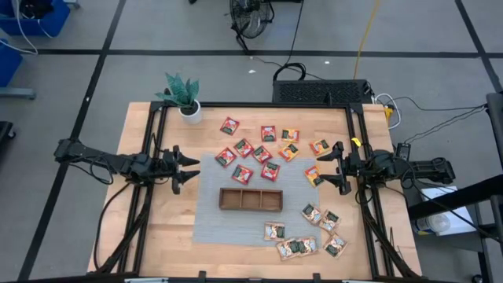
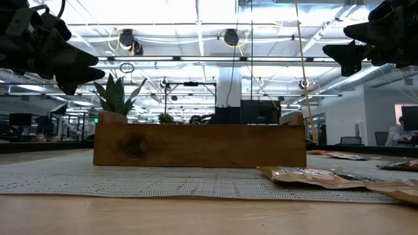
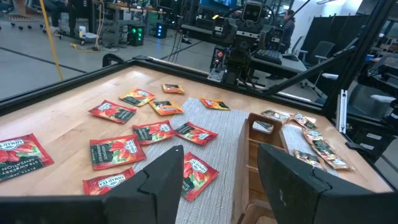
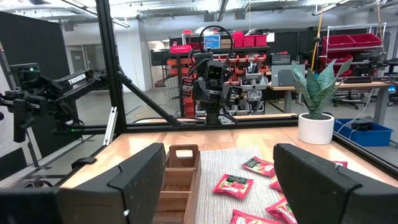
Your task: Pick & Place Tea
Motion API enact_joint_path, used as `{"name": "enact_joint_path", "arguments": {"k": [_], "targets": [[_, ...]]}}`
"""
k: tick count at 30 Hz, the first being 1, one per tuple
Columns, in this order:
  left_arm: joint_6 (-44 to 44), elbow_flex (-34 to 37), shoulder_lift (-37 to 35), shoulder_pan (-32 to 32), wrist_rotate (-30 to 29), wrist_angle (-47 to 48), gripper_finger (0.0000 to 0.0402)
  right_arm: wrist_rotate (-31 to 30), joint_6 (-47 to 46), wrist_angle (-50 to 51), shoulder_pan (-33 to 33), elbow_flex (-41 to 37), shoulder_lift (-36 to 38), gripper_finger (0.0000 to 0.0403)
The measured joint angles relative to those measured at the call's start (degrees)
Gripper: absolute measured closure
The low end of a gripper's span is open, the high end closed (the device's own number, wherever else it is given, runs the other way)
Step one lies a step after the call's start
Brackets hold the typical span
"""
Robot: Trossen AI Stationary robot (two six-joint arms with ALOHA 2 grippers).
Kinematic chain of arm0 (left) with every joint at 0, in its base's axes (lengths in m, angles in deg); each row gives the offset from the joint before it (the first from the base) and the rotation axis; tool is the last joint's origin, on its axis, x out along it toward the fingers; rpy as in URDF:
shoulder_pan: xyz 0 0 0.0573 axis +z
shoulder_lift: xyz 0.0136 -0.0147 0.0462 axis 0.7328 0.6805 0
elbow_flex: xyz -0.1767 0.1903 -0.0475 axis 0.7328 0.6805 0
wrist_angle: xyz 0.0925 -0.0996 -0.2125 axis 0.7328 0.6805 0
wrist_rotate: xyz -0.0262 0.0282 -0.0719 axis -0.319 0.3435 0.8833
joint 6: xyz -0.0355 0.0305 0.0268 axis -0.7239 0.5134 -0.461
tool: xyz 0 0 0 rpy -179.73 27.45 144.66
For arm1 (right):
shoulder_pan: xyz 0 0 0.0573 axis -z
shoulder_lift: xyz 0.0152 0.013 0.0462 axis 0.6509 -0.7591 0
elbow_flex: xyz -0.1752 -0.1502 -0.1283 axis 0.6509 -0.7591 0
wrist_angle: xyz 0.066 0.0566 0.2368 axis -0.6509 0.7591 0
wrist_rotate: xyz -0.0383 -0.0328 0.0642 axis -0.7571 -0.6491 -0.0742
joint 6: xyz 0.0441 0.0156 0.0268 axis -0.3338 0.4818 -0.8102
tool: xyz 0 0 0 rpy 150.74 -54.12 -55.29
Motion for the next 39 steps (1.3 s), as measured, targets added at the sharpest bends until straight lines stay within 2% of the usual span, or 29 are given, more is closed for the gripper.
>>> {"name": "enact_joint_path", "arguments": {"k": [14,23,32,39], "targets": [[0.01,-0.01,0.01,0.01,0.0,0.0,0.0197,0.01,-0.69,-0.21,-0.02,0.01,0.02,0.0124],[0.0,-0.01,0.01,0.0,0.01,0.01,0.0197,-0.08,-19.79,-1.33,-0.11,0.01,0.02,0.0124],[0.0,-0.01,0.01,0.01,0.0,0.01,0.0197,-7.59,-19.88,-0.63,-0.11,0.01,0.0,0.0124],[0.0,-0.01,0.01,0.0,0.01,0.0,0.0197,-7.53,-19.22,-2.28,-0.09,0.01,-0.02,0.0124]]}}
